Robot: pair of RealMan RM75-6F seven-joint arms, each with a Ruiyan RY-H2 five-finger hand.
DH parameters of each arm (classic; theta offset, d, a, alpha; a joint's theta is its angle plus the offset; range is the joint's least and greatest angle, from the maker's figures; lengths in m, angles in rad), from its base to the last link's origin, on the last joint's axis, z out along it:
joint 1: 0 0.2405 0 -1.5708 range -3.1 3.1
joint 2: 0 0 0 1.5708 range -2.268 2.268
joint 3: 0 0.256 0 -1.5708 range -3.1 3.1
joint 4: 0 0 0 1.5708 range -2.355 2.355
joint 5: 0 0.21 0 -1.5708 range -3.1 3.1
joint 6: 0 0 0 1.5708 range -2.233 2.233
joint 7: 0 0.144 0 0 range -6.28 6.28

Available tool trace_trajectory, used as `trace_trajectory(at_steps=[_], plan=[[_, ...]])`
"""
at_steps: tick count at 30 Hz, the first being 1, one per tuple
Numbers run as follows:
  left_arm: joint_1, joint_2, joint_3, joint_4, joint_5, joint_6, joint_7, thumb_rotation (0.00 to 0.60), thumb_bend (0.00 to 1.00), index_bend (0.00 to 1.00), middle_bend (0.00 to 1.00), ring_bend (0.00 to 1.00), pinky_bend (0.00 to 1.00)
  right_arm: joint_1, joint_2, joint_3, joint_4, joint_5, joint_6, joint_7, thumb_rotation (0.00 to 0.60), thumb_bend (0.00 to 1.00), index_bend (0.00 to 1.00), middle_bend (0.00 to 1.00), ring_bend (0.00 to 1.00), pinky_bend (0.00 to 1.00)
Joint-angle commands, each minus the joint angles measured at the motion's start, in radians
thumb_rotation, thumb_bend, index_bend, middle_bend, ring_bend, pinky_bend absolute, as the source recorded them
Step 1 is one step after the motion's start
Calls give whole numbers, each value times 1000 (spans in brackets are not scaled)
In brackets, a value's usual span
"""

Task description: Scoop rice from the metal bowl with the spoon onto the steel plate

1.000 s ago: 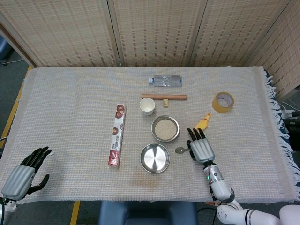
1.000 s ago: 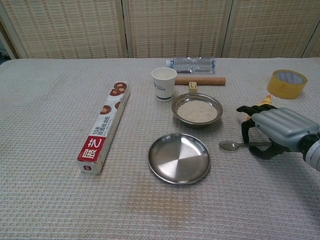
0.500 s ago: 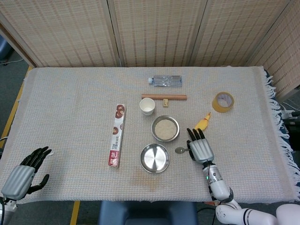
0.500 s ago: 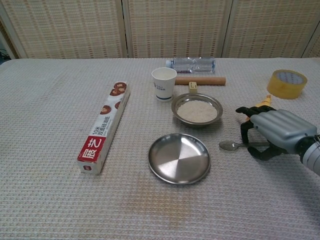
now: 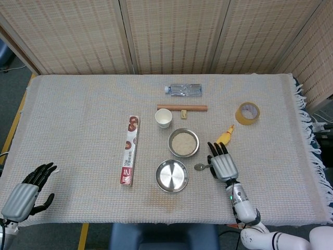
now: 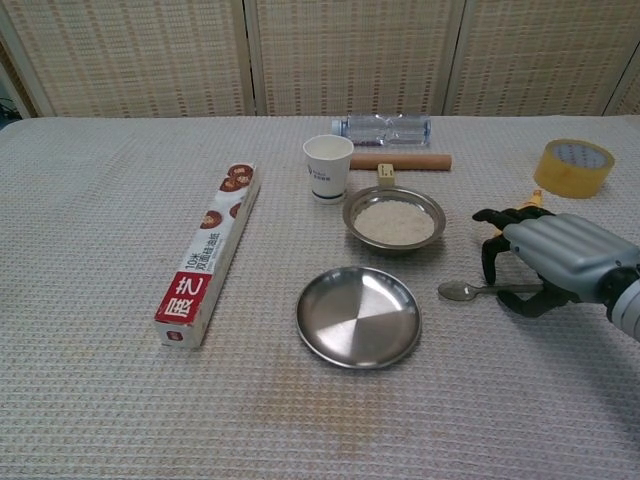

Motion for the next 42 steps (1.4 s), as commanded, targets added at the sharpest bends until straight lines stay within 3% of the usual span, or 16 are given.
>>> trace_trajectory(at_steps=[1,30,42], plan=[[0,0,0,-1,0,0,1,600,444,0,0,0,165,1,2,0,-3,0,2,2,600,356,476,0,0,0],[0,0,-2,-5,-10,-6,8,600,444,0,0,0,166,5,-9,-10,8,7,17,-2,600,361,546,0,0,0],[0,-2,-1,-8,-10,-6,16,600,445,0,0,0,167,-15,46,5,-40,-2,70,16,600,364,553,0,0,0]])
